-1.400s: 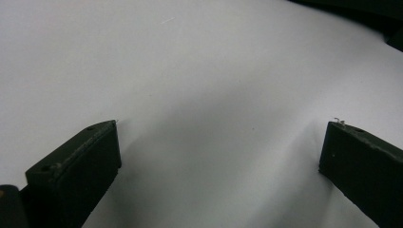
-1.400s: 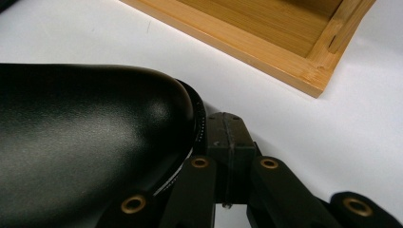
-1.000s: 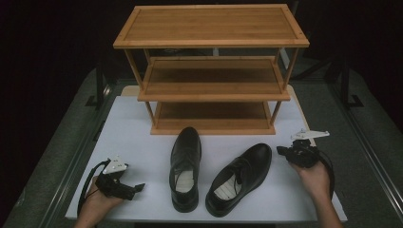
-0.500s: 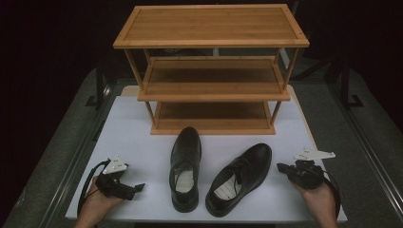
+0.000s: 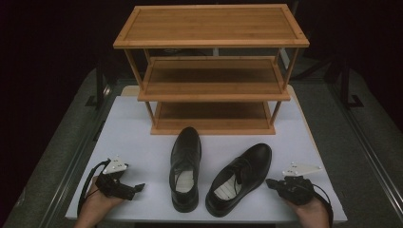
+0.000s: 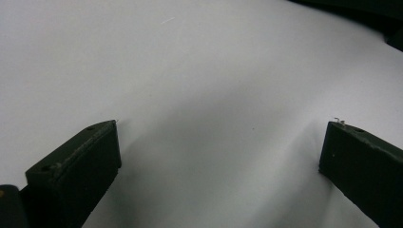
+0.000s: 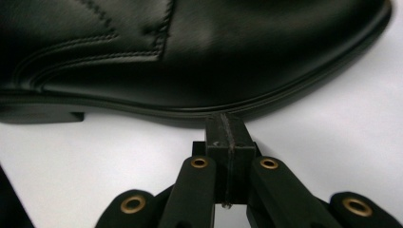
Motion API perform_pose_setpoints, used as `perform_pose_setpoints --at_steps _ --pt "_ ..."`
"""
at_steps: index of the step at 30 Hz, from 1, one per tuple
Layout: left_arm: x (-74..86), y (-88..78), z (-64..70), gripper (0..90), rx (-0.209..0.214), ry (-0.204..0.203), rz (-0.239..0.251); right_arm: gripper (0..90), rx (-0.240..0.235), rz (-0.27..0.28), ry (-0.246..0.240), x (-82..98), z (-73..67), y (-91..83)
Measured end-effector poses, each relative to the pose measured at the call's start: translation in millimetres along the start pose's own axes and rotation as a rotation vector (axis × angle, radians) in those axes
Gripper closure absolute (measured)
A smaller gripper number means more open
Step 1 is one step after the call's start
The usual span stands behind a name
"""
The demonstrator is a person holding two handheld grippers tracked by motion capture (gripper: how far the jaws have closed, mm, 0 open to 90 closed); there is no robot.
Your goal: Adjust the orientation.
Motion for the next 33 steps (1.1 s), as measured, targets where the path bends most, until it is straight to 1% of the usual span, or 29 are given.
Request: perform_pose_setpoints --at_steps 6,8,10,17,20,27,31,33 --pt "0.0 0.0 -0.1 0.0 0.001 0.000 0.000 89.8 -0.036 -0.026 -0.025 -0.9 -8.3 7.6" --pt "0.0 0.0 -0.1 0.0 0.001 0.000 0.000 89.8 -0.039 -0.029 -0.046 -2.6 -12.3 10.9" --pt "0.0 0.0 -0.1 0.0 0.001 0.000 0.000 89.8 -0.047 -0.029 -0.040 -2.7 -11.4 11.1" --pt "0.0 0.0 -0.1 0.0 0.001 0.000 -0.001 89.8 -0.043 -0.028 -0.047 -5.4 -12.2 13.4" --pt "0.0 0.0 -0.1 0.0 0.001 0.000 -0.001 89.8 -0.041 -0.032 -0.064 -11.1 -13.1 18.4" --pt "0.0 0.0 -0.2 0.0 0.001 0.000 -0.001 89.8 -0.047 -0.037 -0.081 -21.4 -13.8 27.8" --pt "0.0 0.0 -0.2 0.0 0.001 0.000 -0.001 89.8 -0.049 -0.039 -0.102 -28.5 -14.0 34.3" --pt "0.0 0.0 -0.1 0.0 0.000 0.000 -0.001 89.8 -0.051 -0.041 -0.100 -29.7 -14.3 35.3"
Point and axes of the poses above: each handheld gripper's, and its own axes: y roughly forward along the jaws, x roughly out of its underside, z roughly to its right, the point moved 3 cm from there along y, roughly forward along the jaws, and after that the axes turned 6 degrees about x, right-handed, at the moved point
